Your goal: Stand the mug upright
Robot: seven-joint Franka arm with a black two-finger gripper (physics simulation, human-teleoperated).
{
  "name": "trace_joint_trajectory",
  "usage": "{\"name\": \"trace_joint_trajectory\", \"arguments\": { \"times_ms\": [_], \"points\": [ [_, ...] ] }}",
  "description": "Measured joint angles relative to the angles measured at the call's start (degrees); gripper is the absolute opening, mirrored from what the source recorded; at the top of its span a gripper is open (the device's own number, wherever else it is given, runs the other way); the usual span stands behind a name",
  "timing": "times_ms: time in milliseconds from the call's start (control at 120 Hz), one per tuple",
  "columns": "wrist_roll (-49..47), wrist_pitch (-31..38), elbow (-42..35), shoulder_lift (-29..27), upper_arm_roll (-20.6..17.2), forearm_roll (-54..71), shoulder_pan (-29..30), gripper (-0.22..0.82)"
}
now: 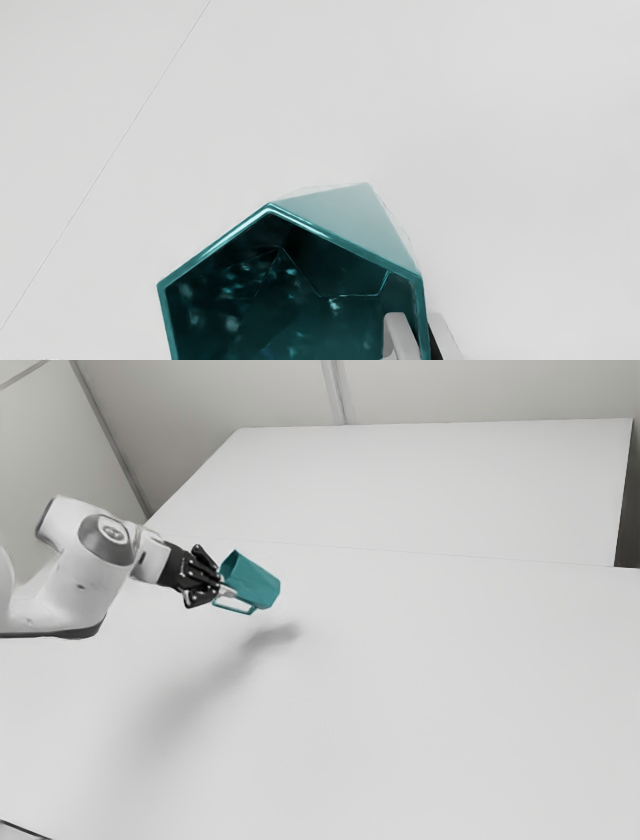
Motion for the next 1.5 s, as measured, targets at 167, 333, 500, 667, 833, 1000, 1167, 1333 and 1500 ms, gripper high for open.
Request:
{"name": "trace_joint_trajectory", "arguments": {
  "times_ms": [167,333,500,667,833,1000,1167,1333,1500],
  "points": [
    [-20.9,-7.1,-1.2,-4.9,-1.1,22.7,-0.2,-0.18],
    [-37.0,-10.3,-4.5,-7.0,-1.2,29.1,3.6,-0.18],
    [-49.7,-12.5,-4.8,-7.7,-2.5,34.6,5.7,-0.18],
    [-62.0,-17.8,-3.5,-7.4,-4.4,40.2,5.7,-0.18],
    [-71.7,-20.0,-2.4,-6.0,-4.5,41.9,5.2,-0.18],
    [-79.1,-20.5,-1.0,-4.9,-4.5,42.6,2.0,-0.18],
    [-84.8,-18.1,-0.9,-4.6,-4.5,44.2,-1.7,-0.18],
    [-89.2,-16.0,-0.8,-4.5,-4.5,44.6,-4.5,-0.18],
    [-93.2,-15.2,-1.0,-3.8,-4.7,44.8,-7.6,-0.18]
  ]
}}
